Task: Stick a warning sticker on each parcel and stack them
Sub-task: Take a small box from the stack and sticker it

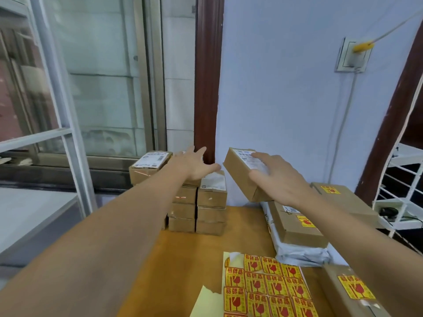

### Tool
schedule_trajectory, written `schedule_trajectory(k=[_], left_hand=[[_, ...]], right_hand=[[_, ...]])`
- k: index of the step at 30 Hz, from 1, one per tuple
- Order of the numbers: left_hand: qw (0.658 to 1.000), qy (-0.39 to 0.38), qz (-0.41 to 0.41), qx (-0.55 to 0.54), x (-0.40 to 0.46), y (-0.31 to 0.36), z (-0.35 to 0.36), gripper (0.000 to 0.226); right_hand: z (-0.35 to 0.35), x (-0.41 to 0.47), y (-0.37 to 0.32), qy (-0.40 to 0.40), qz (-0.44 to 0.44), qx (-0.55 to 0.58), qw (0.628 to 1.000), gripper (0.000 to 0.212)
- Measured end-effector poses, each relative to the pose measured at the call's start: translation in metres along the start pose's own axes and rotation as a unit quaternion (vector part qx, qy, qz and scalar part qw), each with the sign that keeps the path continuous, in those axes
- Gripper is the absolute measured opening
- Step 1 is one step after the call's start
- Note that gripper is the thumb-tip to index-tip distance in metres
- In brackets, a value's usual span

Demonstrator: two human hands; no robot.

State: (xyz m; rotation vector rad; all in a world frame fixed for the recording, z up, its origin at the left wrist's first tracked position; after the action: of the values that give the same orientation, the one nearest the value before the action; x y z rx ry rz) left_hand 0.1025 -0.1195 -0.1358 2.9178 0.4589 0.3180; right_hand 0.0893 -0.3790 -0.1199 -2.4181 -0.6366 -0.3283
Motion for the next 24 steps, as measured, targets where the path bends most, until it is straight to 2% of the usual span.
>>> schedule_trajectory(k=[6,12,20,24], left_hand=[[0.996,-0.001,-0.001,0.094,0.006,-0.001,0.012,0.103],[0.987,0.027,0.025,0.158,0.007,-0.001,0.022,0.065],[0.988,0.075,0.036,0.129,-0.004,0.002,0.011,0.05],[0.985,0.118,0.066,0.109,-0.028,0.005,-0.007,0.053]], right_hand=[[0.006,-0.004,0.022,-0.007,0.006,0.012,1.0,0.083],[0.012,-0.006,0.037,-0.012,0.021,0.016,1.0,0.082],[0.003,-0.017,0.036,-0.009,0.024,0.013,1.0,0.081],[-0.004,-0.031,0.03,-0.004,0.029,0.015,0.999,0.084]])
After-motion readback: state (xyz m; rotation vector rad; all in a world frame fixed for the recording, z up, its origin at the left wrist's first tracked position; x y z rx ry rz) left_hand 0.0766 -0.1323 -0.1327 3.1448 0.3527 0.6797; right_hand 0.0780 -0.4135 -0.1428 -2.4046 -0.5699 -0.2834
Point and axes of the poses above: each hand's wrist, its own x-axis towards the middle knuckle, its own z-axis out of the palm, y = z × x, the point moved 1 cm from there along x, towards the middle knuckle, and after that the axes turned 5 degrees about y, right-handed, at the moved point
